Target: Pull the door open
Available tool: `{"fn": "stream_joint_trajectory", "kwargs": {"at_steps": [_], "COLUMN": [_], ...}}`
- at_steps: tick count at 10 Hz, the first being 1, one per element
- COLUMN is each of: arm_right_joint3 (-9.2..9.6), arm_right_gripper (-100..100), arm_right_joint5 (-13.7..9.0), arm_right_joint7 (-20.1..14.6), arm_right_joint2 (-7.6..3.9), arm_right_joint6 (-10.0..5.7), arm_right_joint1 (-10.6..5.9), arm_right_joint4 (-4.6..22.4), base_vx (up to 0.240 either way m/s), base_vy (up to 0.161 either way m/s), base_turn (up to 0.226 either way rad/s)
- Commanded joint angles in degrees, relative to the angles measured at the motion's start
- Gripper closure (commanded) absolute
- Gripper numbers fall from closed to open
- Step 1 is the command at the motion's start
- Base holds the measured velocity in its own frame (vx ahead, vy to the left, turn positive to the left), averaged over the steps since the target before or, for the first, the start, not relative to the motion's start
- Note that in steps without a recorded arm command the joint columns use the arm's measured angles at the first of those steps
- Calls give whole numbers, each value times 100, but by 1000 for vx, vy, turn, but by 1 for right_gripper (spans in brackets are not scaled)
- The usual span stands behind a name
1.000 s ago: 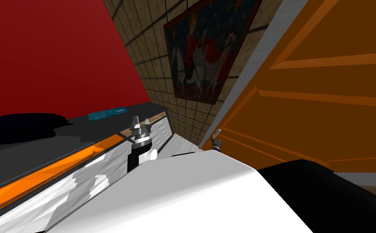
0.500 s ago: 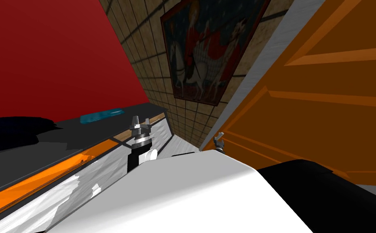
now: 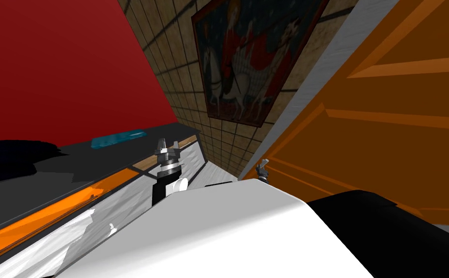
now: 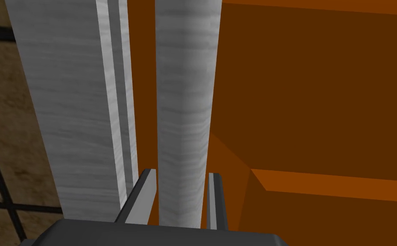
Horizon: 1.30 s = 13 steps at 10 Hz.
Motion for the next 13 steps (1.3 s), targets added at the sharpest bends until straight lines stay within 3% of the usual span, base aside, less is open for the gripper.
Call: {"fn": "stream_joint_trajectory", "kwargs": {"at_steps": [1,3,10,12,13], "arm_right_joint3": [-2,-2,525,545,680], "arm_right_gripper": [100,100,100,100,100], "arm_right_joint5": [0,0,329,348,425], "arm_right_joint7": [2,2,-255,-302,-355], "arm_right_joint2": [-3,-3,-248,-250,-301], "arm_right_joint6": [5,5,-14,-36,-62], "arm_right_joint1": [-3,-3,131,82,129], "arm_right_joint4": [2,2,-323,-242,-305], "base_vx": [-4,0,-206,-151,-148], "base_vy": [-5,0,22,27,8], "base_turn": [11,0,55,22,39]}}
